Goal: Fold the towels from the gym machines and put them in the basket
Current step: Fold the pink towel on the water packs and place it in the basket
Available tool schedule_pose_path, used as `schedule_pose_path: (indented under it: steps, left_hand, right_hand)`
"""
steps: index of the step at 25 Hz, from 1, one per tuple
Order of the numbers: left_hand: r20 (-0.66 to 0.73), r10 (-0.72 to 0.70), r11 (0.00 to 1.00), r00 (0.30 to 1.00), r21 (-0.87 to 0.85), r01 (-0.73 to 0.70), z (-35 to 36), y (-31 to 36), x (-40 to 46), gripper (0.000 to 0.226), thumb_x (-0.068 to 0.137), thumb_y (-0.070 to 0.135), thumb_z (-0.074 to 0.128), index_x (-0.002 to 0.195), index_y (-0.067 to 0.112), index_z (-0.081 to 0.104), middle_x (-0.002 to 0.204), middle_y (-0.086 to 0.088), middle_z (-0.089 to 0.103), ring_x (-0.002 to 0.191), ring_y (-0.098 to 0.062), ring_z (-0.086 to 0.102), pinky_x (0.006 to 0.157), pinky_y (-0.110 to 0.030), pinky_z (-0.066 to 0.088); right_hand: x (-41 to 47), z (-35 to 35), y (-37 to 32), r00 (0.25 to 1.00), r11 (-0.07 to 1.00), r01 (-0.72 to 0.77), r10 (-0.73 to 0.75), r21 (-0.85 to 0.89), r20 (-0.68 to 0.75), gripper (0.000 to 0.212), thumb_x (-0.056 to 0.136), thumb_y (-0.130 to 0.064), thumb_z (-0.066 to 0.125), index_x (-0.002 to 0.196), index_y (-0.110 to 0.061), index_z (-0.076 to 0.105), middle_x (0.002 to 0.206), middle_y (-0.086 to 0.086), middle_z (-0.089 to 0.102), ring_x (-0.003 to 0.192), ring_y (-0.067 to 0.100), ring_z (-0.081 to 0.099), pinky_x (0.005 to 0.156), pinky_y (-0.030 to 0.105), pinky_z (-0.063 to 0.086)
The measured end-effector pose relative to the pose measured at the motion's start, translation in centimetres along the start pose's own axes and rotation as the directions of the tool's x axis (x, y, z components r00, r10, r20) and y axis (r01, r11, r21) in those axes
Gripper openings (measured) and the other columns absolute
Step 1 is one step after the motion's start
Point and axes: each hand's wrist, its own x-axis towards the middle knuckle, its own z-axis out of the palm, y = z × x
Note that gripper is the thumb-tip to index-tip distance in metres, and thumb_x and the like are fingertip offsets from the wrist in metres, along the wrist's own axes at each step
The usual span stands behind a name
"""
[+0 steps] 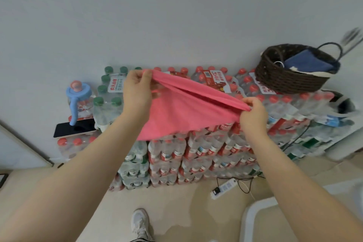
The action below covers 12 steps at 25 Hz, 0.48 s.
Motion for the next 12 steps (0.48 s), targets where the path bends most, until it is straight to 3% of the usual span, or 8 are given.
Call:
schedule_pose_path:
  steps: [3,5,6,8,9,12]
  left_hand:
    - [-0.026,-0.022,1.000,0.999,-0.008,0.022,0.6,-0.8,-2.5,0.015,0.097,0.016,0.040,0.087,0.007,0.047,0.064,-0.002,0.058,0.041,-0.001,0.059,0.035,-0.015,0.040]
    - [-0.025,-0.084,0.991,0.996,0.101,0.086,0.5,-2.3,-4.0,0.018,0.097,0.017,0.040,0.087,0.006,0.050,0.061,-0.002,0.059,0.039,-0.003,0.058,0.036,-0.015,0.041]
    - [-0.027,-0.126,0.976,0.992,0.175,0.129,0.4,-3.2,-4.7,0.020,0.096,0.017,0.041,0.083,0.007,0.052,0.061,-0.003,0.060,0.038,-0.003,0.058,0.037,-0.017,0.042]
    - [-0.025,-0.222,0.932,0.975,0.288,0.220,0.0,-4.8,-5.9,0.023,0.093,0.011,0.042,0.072,0.006,0.052,0.061,-0.007,0.059,0.034,-0.004,0.056,0.041,-0.021,0.044]
    - [-0.037,-0.281,0.918,0.959,0.282,0.279,-0.1,-5.4,-6.3,0.025,0.091,0.008,0.043,0.067,0.006,0.051,0.056,-0.007,0.058,0.032,-0.004,0.056,0.040,-0.021,0.045]
    - [-0.094,-0.464,0.883,0.881,0.025,0.468,-0.7,-5.6,-6.4,0.023,0.087,0.002,0.047,0.065,0.004,0.047,0.040,-0.003,0.055,0.032,-0.008,0.056,0.038,-0.016,0.049]
  right_hand:
    - [0.2,-3.9,1.4,1.000,0.999,-0.020,0.019,-0.031,-0.019,0.030,0.085,0.005,0.041,0.106,-0.010,0.056,0.100,0.004,0.056,0.080,0.017,0.052,0.061,0.026,0.038]
    - [0.6,-6.0,2.3,0.984,0.974,-0.073,0.105,-0.213,0.145,0.027,0.087,-0.001,0.044,0.111,-0.010,0.053,0.099,0.004,0.057,0.074,0.016,0.052,0.059,0.028,0.039]
    - [0.6,-6.8,2.7,0.935,0.919,-0.084,0.206,-0.385,0.288,0.024,0.089,-0.005,0.045,0.111,-0.008,0.052,0.092,0.006,0.059,0.063,0.014,0.051,0.051,0.026,0.039]
    - [0.1,-8.2,2.9,0.753,0.775,-0.029,0.432,-0.631,0.496,0.017,0.090,-0.006,0.046,0.103,-0.001,0.056,0.069,0.008,0.060,0.039,0.009,0.047,0.036,0.020,0.033]
    - [-0.1,-8.5,3.0,0.714,0.763,0.000,0.453,-0.647,0.534,0.016,0.089,-0.005,0.048,0.097,0.003,0.060,0.062,0.008,0.059,0.033,0.008,0.044,0.033,0.017,0.032]
    - [0.4,-8.6,2.9,0.773,0.925,-0.090,0.299,-0.370,0.560,0.006,0.087,-0.011,0.060,0.083,-0.007,0.064,0.053,0.003,0.052,0.029,0.003,0.038,0.031,0.014,0.030]
